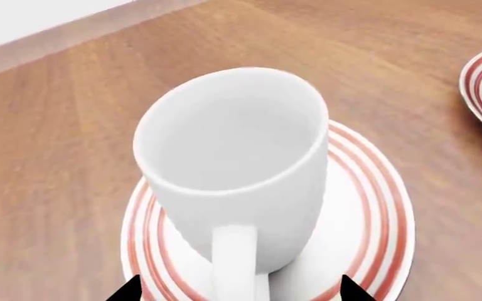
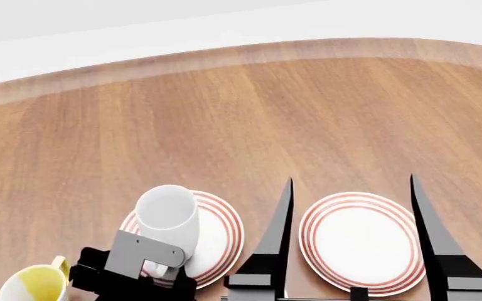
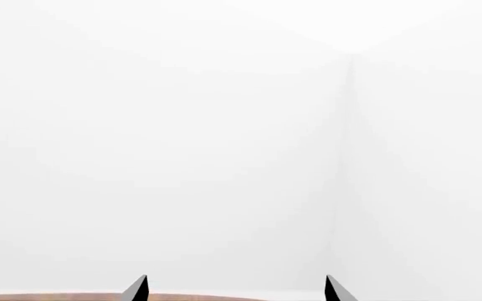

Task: Put the white mug on the left plate.

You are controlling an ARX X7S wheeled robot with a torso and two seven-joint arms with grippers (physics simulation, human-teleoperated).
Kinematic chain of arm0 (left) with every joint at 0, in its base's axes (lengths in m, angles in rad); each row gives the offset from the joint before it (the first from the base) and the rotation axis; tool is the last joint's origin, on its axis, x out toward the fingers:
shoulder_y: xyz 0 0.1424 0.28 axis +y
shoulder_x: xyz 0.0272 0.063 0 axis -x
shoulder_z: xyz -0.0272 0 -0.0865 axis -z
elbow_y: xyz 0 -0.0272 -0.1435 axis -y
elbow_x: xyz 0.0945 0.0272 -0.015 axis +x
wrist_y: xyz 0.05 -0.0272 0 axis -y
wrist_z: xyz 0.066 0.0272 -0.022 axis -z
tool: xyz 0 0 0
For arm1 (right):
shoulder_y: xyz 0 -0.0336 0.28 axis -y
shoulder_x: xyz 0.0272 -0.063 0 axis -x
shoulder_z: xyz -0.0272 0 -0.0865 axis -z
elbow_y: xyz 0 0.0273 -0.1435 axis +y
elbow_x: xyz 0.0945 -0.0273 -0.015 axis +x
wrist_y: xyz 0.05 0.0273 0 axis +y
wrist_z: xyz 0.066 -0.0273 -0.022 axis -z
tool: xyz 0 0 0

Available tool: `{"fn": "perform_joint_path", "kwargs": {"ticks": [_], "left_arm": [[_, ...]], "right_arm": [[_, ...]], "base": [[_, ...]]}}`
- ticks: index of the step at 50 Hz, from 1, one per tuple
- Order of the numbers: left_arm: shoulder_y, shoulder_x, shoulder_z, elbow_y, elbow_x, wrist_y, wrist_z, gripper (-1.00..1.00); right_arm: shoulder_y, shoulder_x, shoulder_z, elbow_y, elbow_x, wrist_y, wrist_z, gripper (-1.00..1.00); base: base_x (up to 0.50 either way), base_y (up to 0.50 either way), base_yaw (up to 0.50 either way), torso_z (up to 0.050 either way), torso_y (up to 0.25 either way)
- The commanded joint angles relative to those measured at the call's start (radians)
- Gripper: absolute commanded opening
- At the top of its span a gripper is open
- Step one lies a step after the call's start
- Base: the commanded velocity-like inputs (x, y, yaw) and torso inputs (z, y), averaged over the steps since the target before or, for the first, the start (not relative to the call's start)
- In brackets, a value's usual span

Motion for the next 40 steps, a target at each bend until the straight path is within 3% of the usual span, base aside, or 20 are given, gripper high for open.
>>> {"fn": "perform_joint_path", "kwargs": {"ticks": [1,10,18,30,40], "left_arm": [[0.016,-0.094,0.017,0.208,-0.011,-0.043,-0.090,1.00],[0.023,-0.251,0.032,0.547,-0.017,-0.110,-0.231,1.00],[0.017,-0.334,0.052,0.737,-0.003,-0.141,-0.298,1.00],[0.023,-0.448,0.038,0.989,0.014,-0.097,-0.355,1.00],[0.024,-0.599,0.028,1.300,0.036,-0.093,-0.474,1.00]], "right_arm": [[0.001,0.000,-0.002,0.000,0.001,0.002,0.001,1.00],[0.000,0.000,-0.007,0.000,-0.003,0.000,0.000,1.00],[-0.001,0.000,-0.012,0.000,-0.007,0.001,-0.002,1.00],[-0.001,0.000,-0.021,0.000,-0.010,0.006,0.001,1.00],[0.001,0.002,-0.031,0.000,-0.011,0.012,0.001,1.00]], "base": [[0.00,0.00,0.00,0.000,0.000],[0.00,0.00,0.00,0.000,0.000],[0.00,0.00,0.00,0.000,0.000],[0.00,0.00,0.00,0.000,0.000],[0.00,0.00,0.00,0.000,0.000]]}}
